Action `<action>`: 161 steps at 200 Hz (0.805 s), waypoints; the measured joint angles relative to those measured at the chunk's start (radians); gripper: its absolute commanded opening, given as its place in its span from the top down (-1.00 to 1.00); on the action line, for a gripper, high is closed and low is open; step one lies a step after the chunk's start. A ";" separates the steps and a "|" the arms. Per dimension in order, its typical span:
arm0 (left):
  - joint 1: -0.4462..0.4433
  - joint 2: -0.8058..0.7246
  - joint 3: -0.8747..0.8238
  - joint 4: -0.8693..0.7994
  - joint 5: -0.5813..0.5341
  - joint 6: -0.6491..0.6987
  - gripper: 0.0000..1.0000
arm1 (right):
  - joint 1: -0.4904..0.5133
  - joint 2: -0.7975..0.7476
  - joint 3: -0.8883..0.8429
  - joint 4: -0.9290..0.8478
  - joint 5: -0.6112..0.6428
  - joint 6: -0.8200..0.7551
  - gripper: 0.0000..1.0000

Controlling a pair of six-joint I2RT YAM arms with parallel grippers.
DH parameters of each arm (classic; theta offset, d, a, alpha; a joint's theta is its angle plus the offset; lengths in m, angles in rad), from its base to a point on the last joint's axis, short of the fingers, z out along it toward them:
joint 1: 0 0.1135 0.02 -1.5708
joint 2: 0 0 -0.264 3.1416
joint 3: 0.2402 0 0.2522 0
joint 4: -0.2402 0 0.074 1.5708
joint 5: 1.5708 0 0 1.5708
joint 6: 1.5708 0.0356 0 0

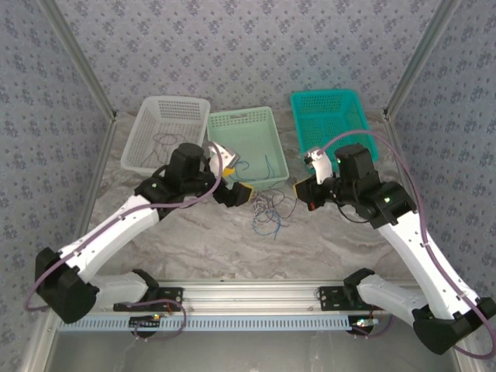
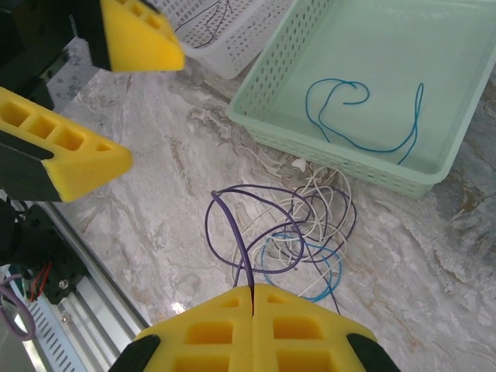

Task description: Untangle the cables

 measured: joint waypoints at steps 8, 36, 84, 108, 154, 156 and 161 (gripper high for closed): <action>-0.011 0.028 0.029 0.001 0.020 0.019 -0.89 | 0.001 0.000 0.000 -0.002 -0.006 -0.003 1.00; -0.051 0.122 0.124 0.001 0.079 0.077 -0.81 | 0.010 0.000 0.000 -0.004 -0.021 -0.009 1.00; -0.096 0.258 0.226 -0.010 0.149 0.124 -0.61 | 0.012 0.000 0.000 -0.002 -0.032 -0.015 1.00; -0.113 0.310 0.258 -0.017 0.169 0.139 -0.24 | 0.012 -0.001 0.000 0.002 -0.032 -0.019 1.00; -0.126 0.351 0.296 -0.028 0.176 0.148 0.98 | 0.012 -0.009 0.000 0.003 -0.007 -0.021 0.63; -0.126 0.351 0.298 -0.030 0.174 0.140 1.00 | 0.012 -0.009 0.000 0.003 -0.003 -0.020 0.56; -0.126 0.351 0.303 -0.034 0.170 0.145 1.00 | 0.011 -0.009 0.000 0.003 0.011 -0.018 0.39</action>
